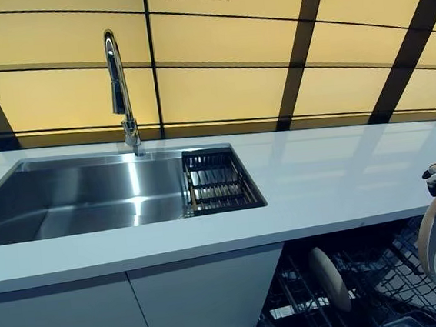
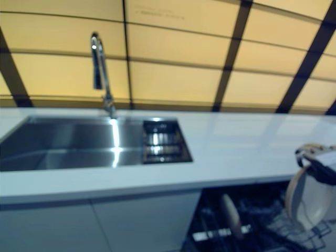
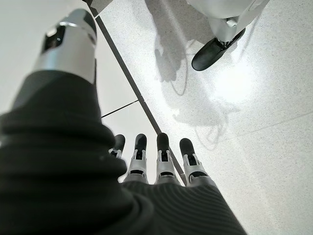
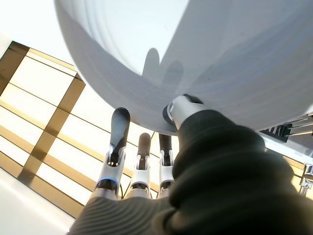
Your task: Take plates into dishwasher
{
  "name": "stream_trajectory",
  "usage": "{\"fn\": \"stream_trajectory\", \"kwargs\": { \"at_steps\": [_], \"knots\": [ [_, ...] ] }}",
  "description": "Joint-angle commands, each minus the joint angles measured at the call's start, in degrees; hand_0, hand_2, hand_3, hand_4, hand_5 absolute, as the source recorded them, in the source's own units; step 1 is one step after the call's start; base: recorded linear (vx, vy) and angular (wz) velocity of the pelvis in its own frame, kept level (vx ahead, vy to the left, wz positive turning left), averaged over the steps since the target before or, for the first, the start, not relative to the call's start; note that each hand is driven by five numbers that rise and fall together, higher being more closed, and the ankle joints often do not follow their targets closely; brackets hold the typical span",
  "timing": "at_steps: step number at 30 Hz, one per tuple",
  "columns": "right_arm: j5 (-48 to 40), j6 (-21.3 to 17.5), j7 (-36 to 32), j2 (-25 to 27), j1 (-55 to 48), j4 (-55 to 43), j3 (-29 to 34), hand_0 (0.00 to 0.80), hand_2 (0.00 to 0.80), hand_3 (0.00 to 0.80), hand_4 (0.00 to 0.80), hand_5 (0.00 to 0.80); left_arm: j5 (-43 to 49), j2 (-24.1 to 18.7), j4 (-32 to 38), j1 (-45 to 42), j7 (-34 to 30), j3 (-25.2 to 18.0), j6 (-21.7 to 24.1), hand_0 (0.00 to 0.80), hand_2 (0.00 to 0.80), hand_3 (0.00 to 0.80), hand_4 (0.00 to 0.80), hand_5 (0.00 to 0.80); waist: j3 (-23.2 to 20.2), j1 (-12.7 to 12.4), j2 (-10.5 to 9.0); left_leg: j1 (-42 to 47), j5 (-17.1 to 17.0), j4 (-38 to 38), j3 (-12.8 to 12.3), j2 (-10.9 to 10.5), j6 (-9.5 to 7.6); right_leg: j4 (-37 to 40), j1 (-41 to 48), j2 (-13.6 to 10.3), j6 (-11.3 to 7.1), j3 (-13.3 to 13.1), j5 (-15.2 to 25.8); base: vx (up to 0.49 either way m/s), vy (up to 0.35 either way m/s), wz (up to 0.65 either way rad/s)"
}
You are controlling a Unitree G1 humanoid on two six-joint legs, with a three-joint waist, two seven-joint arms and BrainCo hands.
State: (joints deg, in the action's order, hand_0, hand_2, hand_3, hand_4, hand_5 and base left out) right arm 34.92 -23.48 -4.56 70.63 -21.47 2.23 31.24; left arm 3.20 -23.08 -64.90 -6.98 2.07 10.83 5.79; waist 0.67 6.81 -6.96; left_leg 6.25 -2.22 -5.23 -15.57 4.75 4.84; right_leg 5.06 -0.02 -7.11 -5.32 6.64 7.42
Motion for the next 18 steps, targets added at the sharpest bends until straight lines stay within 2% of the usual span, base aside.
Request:
{"fn": "stream_trajectory", "kwargs": {
  "at_steps": [1,6,7,10,18],
  "knots": [
    [0.3,1.4,1.1,3.8,6.9,0.7,0.8,0.8,0.8,0.8,0.8,0.8,1.1,-1.4,-0.8,3.0,0.4,-2.0,-0.1,0.0,0.0,0.0,0.0,0.0,1.4,-2.3,0.21,0.4,2.3,0.2,5.3,-1.2,-2.01,-3.4,4.0,2.0,-2.0,1.1,-3.3,0.0,0.0,0.0],
    [-0.8,3.6,0.5,2.6,8.2,0.4,-0.5,0.8,0.8,0.8,0.8,0.8,1.1,-1.4,-0.7,2.8,0.2,-2.1,0.1,0.0,0.0,0.0,0.0,0.0,1.6,-2.4,0.41,0.3,2.2,0.2,5.7,-1.3,-2.07,-3.6,4.1,2.0,-1.82,1.3,-3.6,0.0,0.0,0.0],
    [-3.6,5.8,-0.6,1.8,8.8,0.3,-0.8,0.8,0.8,0.8,0.8,0.8,1.2,-1.5,-0.7,2.8,0.0,-2.1,0.1,0.0,0.0,0.0,0.0,0.0,1.6,-2.4,0.5,0.3,2.3,0.2,5.9,-1.4,-2.14,-3.6,4.1,2.0,-1.82,1.2,-3.5,0.0,0.0,0.0],
    [-3.2,6.6,-1.3,0.8,9.6,0.4,-1.0,0.8,0.8,0.8,0.8,0.8,1.2,-1.2,-0.7,2.6,0.1,-2.5,0.1,0.0,0.0,0.0,0.0,0.0,1.5,-2.3,0.6,0.3,2.3,0.2,5.9,-1.5,-2.17,-3.8,4.1,2.0,-1.79,1.1,-3.7,0.0,0.0,0.0],
    [-7.4,10.3,-1.6,-1.1,7.0,0.9,2.5,0.8,0.8,0.8,0.8,0.8,1.2,-1.1,-1.2,2.4,0.2,-3.5,0.5,0.0,0.0,0.0,0.0,0.0,1.8,-1.3,0.63,0.4,2.4,0.2,5.7,-1.5,-2.17,-4.1,3.9,1.9,-1.91,0.5,-3.3,0.0,0.0,0.0]
  ]
}}
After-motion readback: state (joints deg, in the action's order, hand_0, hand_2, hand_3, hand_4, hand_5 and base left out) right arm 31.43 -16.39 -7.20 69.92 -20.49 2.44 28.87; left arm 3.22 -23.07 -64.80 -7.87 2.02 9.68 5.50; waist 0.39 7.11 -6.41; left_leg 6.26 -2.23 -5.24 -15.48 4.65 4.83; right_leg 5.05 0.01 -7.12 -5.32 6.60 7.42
